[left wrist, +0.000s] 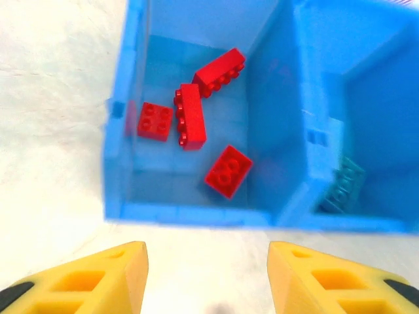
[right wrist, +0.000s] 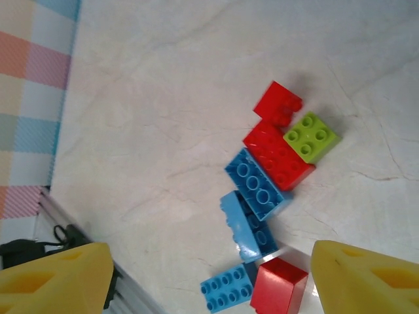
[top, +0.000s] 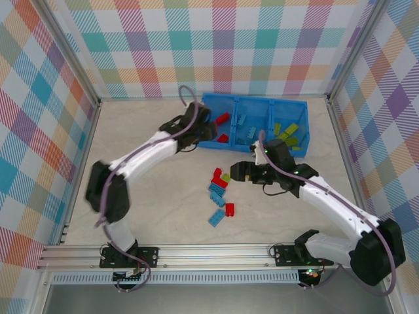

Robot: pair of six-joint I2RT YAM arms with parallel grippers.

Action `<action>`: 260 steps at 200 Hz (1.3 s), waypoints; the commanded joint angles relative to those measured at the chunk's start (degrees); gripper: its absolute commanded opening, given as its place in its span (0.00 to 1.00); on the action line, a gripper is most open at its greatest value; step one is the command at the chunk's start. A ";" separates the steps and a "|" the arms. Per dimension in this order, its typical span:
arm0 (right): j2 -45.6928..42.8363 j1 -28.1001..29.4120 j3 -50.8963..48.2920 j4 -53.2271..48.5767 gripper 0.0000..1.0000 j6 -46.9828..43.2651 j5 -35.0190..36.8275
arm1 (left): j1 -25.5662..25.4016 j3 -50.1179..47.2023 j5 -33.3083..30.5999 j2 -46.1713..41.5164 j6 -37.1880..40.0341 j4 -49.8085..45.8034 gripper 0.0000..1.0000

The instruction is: Sort the legos into containers by color

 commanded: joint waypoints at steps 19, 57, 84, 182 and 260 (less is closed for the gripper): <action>12.03 7.29 6.36 1.09 0.73 1.93 10.83 | -4.78 -16.38 1.06 -26.84 7.61 -0.10 0.51; 25.84 11.63 16.75 -3.73 0.58 1.12 24.20 | -5.21 -25.58 7.30 -45.59 29.38 -9.83 0.58; 32.69 12.43 22.70 -5.85 0.56 0.67 29.26 | -5.24 -31.94 16.12 -55.68 45.04 -14.34 0.77; 46.44 13.24 31.68 -8.73 0.45 -0.23 29.40 | -5.30 -47.12 35.38 -63.75 60.68 -4.85 1.00; 45.43 13.19 30.96 -7.09 0.21 0.18 29.36 | -5.30 -48.77 34.70 -63.97 61.21 -4.84 1.00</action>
